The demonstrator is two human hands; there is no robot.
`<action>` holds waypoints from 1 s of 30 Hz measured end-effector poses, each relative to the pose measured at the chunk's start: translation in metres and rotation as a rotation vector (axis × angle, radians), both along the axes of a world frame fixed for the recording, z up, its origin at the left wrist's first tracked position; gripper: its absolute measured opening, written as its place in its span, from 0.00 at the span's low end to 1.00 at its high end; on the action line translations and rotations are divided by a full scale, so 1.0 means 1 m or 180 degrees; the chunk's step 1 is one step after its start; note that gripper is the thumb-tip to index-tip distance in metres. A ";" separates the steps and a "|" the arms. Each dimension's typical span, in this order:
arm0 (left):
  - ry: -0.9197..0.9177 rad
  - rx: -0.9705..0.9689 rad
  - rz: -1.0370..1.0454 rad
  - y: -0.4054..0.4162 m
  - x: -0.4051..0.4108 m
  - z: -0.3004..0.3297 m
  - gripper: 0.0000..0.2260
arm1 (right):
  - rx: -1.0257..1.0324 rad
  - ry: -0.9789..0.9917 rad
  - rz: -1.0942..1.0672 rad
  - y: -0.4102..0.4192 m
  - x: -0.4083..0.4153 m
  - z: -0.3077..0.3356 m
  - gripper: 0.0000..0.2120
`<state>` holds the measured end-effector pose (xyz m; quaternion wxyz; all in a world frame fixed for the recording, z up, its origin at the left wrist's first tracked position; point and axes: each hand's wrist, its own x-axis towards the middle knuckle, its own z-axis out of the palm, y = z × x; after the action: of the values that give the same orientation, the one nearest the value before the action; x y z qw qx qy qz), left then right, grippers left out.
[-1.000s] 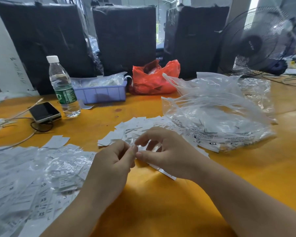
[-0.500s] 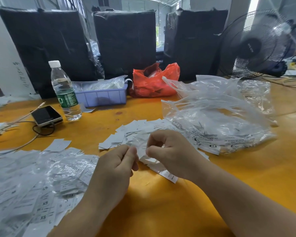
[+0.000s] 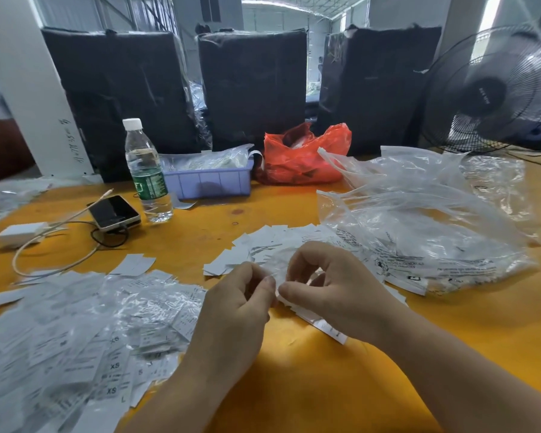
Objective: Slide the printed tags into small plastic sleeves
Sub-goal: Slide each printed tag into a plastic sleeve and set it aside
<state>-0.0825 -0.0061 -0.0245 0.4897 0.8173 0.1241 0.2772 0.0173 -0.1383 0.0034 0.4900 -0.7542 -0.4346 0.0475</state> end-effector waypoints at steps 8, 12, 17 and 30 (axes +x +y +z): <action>0.0095 -0.0004 -0.0184 -0.001 0.002 -0.002 0.12 | -0.0218 -0.0067 -0.0200 0.001 0.000 0.003 0.04; 0.0023 0.0008 -0.0248 -0.002 0.002 0.000 0.12 | -0.0289 -0.0017 -0.0260 0.001 0.001 0.004 0.03; -0.0056 0.0122 -0.0234 -0.006 0.001 0.001 0.12 | -0.0399 0.0192 -0.0274 0.001 0.004 -0.001 0.17; -0.0049 0.0021 -0.0193 -0.003 0.000 0.002 0.13 | 0.0240 0.0897 0.0233 -0.006 0.014 0.009 0.20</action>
<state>-0.0827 -0.0090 -0.0222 0.4961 0.8201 0.0945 0.2690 0.0313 -0.1442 0.0124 0.5721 -0.7047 -0.3902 0.1543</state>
